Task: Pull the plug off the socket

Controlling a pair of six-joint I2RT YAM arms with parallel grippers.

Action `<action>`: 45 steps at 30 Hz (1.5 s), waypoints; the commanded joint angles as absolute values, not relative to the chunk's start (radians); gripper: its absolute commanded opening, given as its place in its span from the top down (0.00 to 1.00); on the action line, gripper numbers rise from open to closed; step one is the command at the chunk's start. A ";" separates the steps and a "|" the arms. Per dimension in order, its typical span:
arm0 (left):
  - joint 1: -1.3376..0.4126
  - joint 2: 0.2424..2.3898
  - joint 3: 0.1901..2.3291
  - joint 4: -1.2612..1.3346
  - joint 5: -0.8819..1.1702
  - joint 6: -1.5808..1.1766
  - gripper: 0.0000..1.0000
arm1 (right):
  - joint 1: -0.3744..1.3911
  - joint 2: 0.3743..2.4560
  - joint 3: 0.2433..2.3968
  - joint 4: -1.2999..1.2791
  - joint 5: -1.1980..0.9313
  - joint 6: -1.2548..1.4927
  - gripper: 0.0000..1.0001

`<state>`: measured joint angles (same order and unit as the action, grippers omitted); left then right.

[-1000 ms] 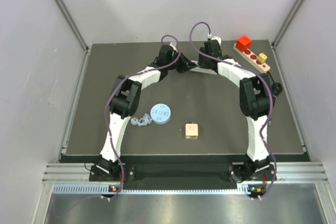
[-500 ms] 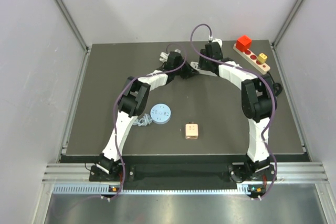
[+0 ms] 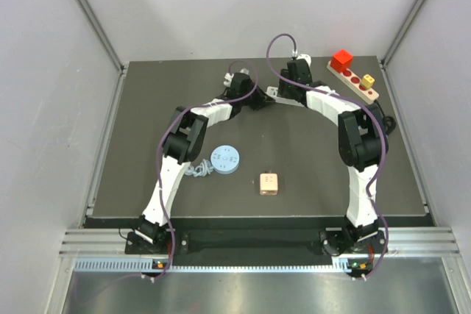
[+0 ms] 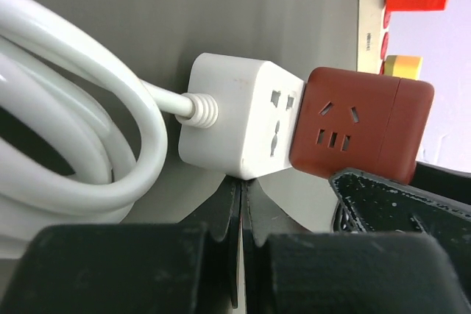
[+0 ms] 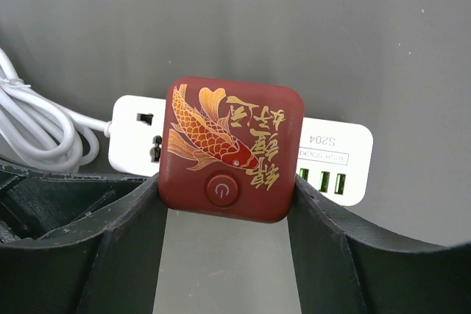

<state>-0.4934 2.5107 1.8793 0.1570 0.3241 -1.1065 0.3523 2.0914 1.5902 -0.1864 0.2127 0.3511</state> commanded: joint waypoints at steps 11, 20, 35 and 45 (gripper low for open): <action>-0.491 2.507 1.985 0.336 0.305 -1.232 1.00 | 0.377 2.052 1.617 -0.198 0.210 0.337 1.00; -0.497 2.508 1.990 0.227 0.247 -1.207 1.00 | 0.380 2.060 1.634 -0.199 0.195 0.354 1.00; -0.517 2.628 2.079 -0.075 0.190 -1.181 1.00 | 0.416 2.106 1.777 -0.256 0.273 0.364 1.00; -0.546 2.571 1.882 -0.006 0.187 -1.137 1.00 | 0.414 2.230 2.119 -0.491 0.388 0.446 1.00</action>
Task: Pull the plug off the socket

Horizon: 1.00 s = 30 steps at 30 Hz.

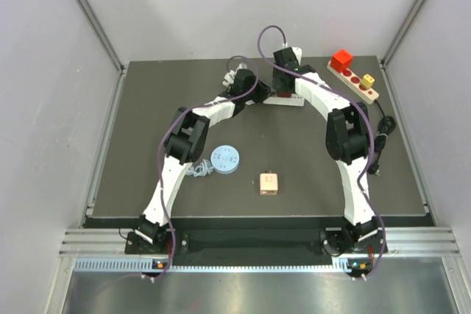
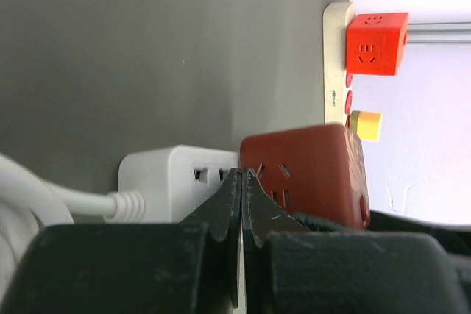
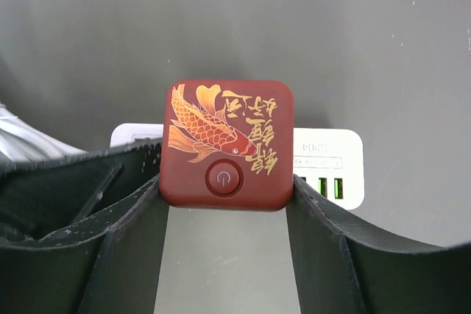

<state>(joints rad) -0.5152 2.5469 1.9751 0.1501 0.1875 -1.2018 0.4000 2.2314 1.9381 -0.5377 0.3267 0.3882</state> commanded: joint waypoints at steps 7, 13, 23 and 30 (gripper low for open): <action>-0.554 2.565 1.845 -0.006 0.152 -1.106 1.00 | 0.442 2.183 1.990 -0.378 0.373 0.397 1.00; -0.575 2.537 1.720 0.128 0.146 -1.101 1.00 | 0.469 2.131 1.879 -0.235 0.459 0.351 1.00; -0.607 2.500 1.597 0.221 0.118 -1.078 1.00 | 0.469 2.066 1.832 -0.114 0.506 0.364 1.00; -0.615 2.506 1.627 0.160 0.092 -1.078 1.00 | 0.459 2.051 1.865 -0.118 0.532 0.385 1.00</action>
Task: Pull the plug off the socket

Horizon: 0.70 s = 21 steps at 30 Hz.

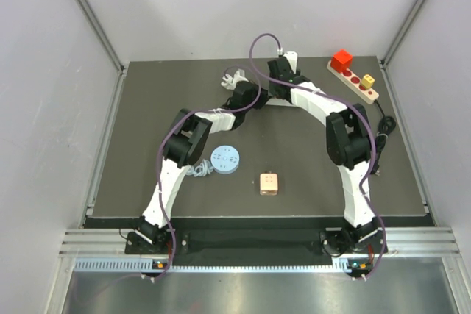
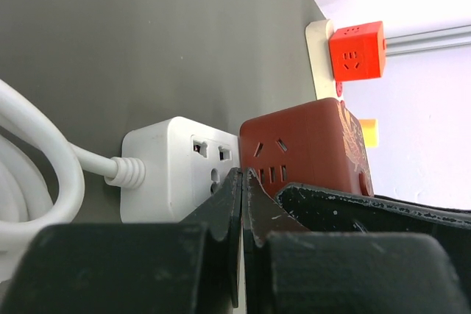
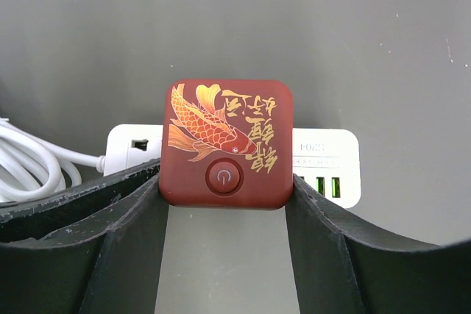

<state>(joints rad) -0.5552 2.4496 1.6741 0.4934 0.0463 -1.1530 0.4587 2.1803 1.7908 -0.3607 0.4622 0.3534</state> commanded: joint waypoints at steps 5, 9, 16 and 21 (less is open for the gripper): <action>-0.615 2.517 1.672 0.112 0.080 -1.088 1.00 | 0.439 2.059 1.904 -0.172 0.488 0.469 1.00; -0.615 2.526 1.689 0.101 0.078 -1.078 1.00 | 0.388 2.026 1.846 -0.181 0.450 0.541 1.00; -0.612 2.545 1.742 0.048 0.074 -1.088 1.00 | 0.325 1.979 1.698 -0.138 0.351 0.614 1.00; -0.612 2.563 1.785 0.008 0.081 -1.068 1.00 | 0.347 1.939 1.605 -0.029 0.314 0.525 1.00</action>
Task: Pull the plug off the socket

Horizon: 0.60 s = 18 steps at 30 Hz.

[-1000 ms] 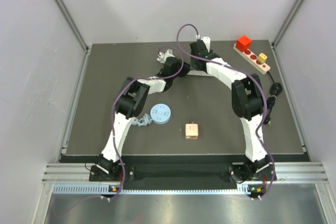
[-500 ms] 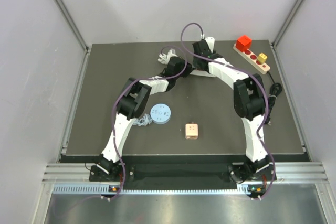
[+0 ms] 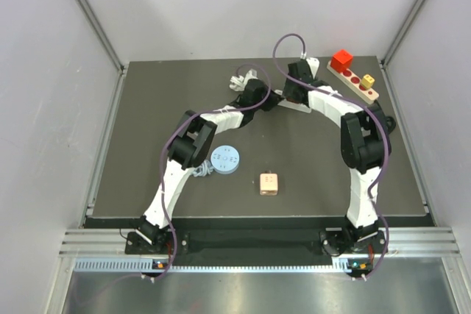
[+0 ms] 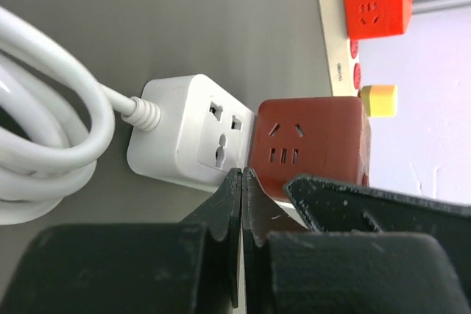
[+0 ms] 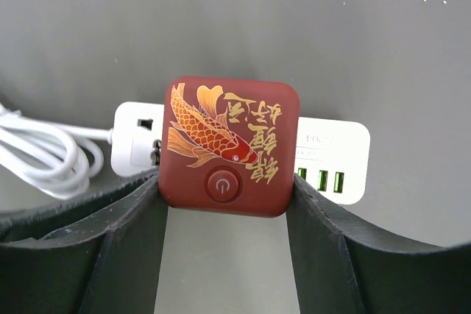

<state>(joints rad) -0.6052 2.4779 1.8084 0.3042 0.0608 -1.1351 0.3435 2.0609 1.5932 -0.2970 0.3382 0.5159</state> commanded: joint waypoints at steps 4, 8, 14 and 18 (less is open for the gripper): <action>-0.612 2.577 1.821 -0.038 0.078 -1.060 1.00 | 0.416 1.963 1.617 -0.009 0.443 0.282 1.00; -0.612 2.585 1.833 -0.052 0.080 -1.062 1.00 | 0.503 2.014 1.664 -0.018 0.558 0.148 1.00; -0.611 2.589 1.848 -0.063 0.086 -1.051 1.00 | 0.514 2.068 1.755 -0.118 0.571 0.198 1.00; -0.609 2.591 1.847 -0.057 0.087 -1.052 1.00 | 0.439 2.011 1.677 -0.117 0.384 0.365 1.00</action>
<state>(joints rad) -0.5777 2.4928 1.8835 0.2008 0.0887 -1.1030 0.4484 2.0991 1.6451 -0.2619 0.5465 0.2268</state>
